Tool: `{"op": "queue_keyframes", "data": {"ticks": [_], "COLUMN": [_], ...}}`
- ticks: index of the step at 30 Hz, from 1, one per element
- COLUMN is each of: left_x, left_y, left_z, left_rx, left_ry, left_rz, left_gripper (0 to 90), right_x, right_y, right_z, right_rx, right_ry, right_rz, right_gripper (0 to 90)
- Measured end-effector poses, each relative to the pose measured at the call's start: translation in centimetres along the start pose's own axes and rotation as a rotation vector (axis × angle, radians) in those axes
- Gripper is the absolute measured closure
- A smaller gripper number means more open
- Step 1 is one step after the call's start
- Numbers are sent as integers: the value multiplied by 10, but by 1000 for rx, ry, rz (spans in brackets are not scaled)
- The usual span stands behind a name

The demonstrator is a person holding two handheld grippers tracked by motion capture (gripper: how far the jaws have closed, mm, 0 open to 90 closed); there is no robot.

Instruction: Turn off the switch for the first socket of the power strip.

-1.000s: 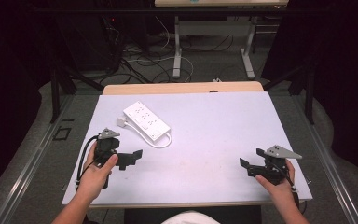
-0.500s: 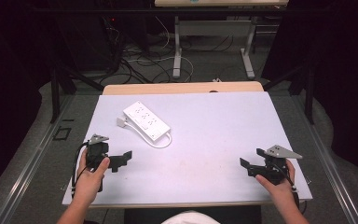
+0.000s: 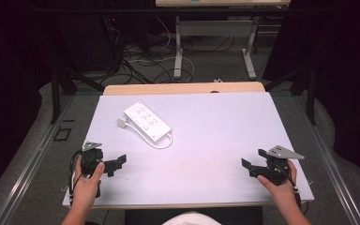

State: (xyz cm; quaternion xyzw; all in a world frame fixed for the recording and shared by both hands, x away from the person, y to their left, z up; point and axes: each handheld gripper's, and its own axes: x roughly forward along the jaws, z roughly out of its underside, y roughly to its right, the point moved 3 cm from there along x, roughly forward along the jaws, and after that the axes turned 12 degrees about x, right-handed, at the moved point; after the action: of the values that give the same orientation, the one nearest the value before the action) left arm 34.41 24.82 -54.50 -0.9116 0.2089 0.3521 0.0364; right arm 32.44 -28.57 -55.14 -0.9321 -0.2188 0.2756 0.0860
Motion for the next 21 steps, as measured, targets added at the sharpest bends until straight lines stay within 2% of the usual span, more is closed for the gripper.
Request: {"op": "queue_keyframes", "data": {"ticks": [2,8,12,18,21], "left_x": [1,5,7,12,14], "left_y": [-3,-8,-11,-12,-12], "left_z": [2,10,16,20,21], "left_rx": [-2,-21,-7,-10,-13], "left_ry": [-3,7,0,-16,-2], "left_rz": [-15,-19,-28,-19,-21], "left_gripper": [5,5,5,5,5], "right_x": [0,0,0,1,0], "right_y": [0,1,1,1,1], "right_z": [0,0,0,0,0], "right_rx": [-2,-2,-5,-3,-3], "right_ry": [1,-4,-1,1,-1], "right_rz": [-2,-1,-4,-2,0], "right_gripper": [173,173,173,173,173]}}
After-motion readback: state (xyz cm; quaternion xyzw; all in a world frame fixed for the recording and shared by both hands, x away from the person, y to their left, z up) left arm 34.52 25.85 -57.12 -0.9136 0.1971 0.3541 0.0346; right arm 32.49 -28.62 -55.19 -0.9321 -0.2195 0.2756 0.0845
